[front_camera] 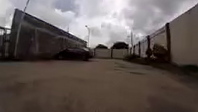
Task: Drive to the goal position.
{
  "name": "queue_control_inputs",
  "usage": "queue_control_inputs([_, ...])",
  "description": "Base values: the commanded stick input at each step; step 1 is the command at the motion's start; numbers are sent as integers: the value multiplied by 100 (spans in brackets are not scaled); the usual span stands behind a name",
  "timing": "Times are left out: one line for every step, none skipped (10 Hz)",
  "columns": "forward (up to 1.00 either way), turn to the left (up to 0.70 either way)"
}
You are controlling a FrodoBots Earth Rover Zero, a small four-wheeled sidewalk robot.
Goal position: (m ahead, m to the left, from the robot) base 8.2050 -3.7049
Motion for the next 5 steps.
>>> queue_control_inputs([30, 0])
queue_control_inputs([30, 0])
queue_control_inputs([30, 0])
queue_control_inputs([30, 0])
queue_control_inputs([30, 0])
